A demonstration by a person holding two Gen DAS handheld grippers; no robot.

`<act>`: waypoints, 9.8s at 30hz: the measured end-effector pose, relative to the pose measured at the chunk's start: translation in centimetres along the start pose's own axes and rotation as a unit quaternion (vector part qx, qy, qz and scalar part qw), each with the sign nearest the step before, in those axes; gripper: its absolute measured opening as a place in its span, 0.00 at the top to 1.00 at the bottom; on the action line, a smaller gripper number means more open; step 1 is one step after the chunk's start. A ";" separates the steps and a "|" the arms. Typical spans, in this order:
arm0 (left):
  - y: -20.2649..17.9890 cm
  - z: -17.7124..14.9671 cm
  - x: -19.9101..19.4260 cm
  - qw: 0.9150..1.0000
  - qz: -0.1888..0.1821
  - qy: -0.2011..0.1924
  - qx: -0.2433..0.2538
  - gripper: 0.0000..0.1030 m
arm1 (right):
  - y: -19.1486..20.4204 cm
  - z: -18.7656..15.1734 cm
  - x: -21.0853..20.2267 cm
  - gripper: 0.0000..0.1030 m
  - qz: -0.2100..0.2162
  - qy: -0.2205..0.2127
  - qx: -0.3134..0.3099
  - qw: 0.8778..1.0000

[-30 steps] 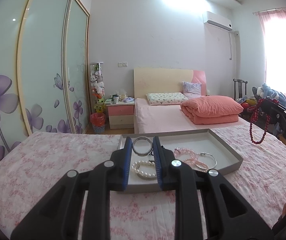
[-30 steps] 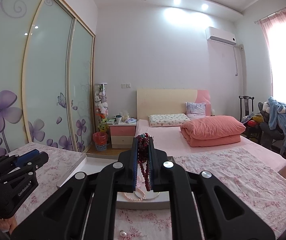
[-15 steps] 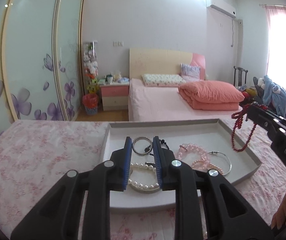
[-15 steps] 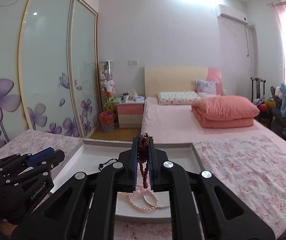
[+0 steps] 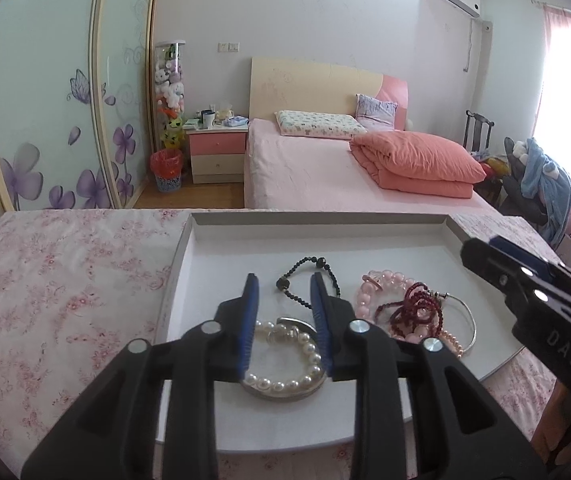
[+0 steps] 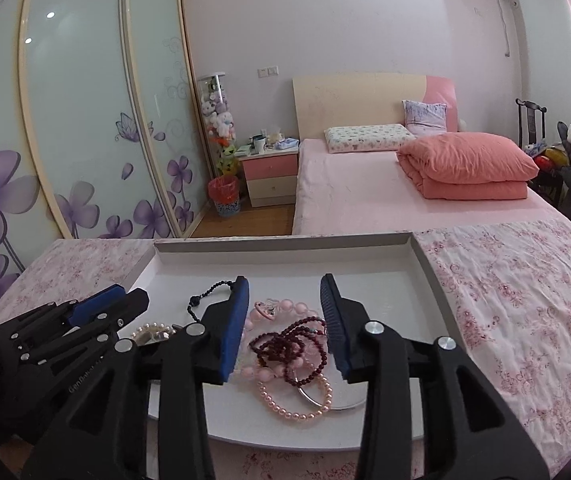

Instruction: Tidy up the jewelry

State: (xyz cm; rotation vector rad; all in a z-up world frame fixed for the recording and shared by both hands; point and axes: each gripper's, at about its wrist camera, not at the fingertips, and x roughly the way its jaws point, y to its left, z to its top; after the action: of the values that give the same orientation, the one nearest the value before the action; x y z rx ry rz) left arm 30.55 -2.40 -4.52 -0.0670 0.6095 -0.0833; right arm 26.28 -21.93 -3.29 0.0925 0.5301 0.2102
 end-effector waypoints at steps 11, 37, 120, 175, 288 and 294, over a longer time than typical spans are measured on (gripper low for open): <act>2.4 0.7 -2.3 0.999 0.008 -0.008 -0.034 0.71 | 0.2 0.1 -2.4 0.62 0.000 -0.008 -0.007 1.000; 4.3 -6.7 -8.7 0.999 -0.002 0.046 -0.022 0.59 | 1.8 -9.9 -5.2 0.74 0.053 0.186 -0.054 0.980; -0.2 -9.3 -5.1 0.989 0.021 0.143 0.025 0.87 | -1.3 -8.5 -3.5 0.86 -0.021 0.176 -0.011 0.984; -1.9 -2.8 -8.8 0.996 0.010 -0.082 0.027 0.87 | 1.5 -1.2 -8.2 0.86 -0.035 -0.124 -0.040 0.991; 1.7 -9.8 -22.0 0.990 0.030 -0.136 0.002 0.04 | 1.8 -8.3 -18.9 0.02 -0.032 -0.103 -0.014 0.994; 1.4 -9.9 -21.8 0.991 0.029 -0.133 0.001 0.04 | 1.9 -8.4 -18.9 0.02 -0.032 -0.102 -0.014 0.994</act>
State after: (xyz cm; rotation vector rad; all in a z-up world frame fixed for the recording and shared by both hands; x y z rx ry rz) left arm 7.10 0.78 -0.37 -0.0570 0.3441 -0.0178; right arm 5.75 -24.04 -0.91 0.0692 0.3252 0.1434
